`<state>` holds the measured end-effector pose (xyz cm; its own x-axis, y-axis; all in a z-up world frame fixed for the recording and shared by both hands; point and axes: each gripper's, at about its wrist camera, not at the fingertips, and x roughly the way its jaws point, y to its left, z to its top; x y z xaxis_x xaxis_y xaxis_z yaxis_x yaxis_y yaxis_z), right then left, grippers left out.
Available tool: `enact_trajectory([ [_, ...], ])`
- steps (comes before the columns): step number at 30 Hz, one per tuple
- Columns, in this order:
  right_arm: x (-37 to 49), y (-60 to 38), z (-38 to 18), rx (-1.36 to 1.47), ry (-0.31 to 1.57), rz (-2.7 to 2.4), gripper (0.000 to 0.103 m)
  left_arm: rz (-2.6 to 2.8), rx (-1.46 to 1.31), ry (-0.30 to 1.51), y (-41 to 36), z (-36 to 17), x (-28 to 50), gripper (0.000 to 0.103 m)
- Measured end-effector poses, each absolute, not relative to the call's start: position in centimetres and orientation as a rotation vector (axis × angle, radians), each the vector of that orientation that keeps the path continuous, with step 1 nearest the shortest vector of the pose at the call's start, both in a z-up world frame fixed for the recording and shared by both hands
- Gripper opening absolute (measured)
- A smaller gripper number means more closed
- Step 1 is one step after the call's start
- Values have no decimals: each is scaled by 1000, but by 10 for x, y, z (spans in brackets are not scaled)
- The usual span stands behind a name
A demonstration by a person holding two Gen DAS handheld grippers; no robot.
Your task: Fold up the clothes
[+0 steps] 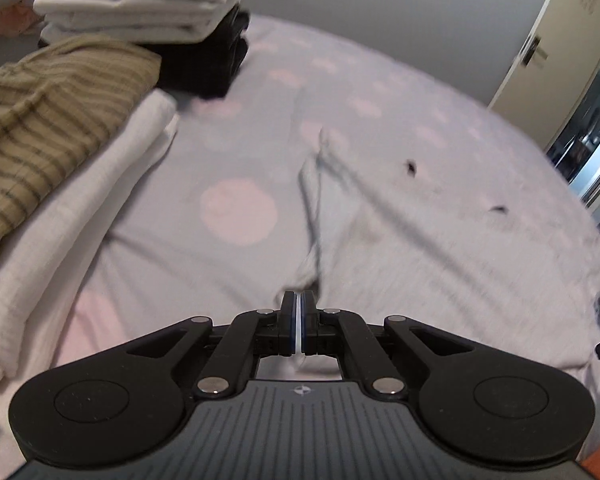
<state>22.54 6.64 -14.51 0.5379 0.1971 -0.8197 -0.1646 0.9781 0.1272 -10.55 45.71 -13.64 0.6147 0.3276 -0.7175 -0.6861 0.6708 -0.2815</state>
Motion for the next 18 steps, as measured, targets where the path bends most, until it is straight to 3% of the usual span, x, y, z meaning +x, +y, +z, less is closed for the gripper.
enact_trajectory([
  [4,224,75,-143,64,921,265,12,600,-539,624,455,-134,-94,16],
  [9,223,86,-141,98,847,327,18,592,-487,587,455,-132,-79,20],
  [10,223,88,-140,104,832,339,22,602,-467,584,455,-131,-77,28],
  [13,223,96,-140,102,799,369,25,620,-420,564,455,-130,-71,63],
  [18,234,110,-151,56,786,344,29,652,-368,569,458,-134,-60,64],
])
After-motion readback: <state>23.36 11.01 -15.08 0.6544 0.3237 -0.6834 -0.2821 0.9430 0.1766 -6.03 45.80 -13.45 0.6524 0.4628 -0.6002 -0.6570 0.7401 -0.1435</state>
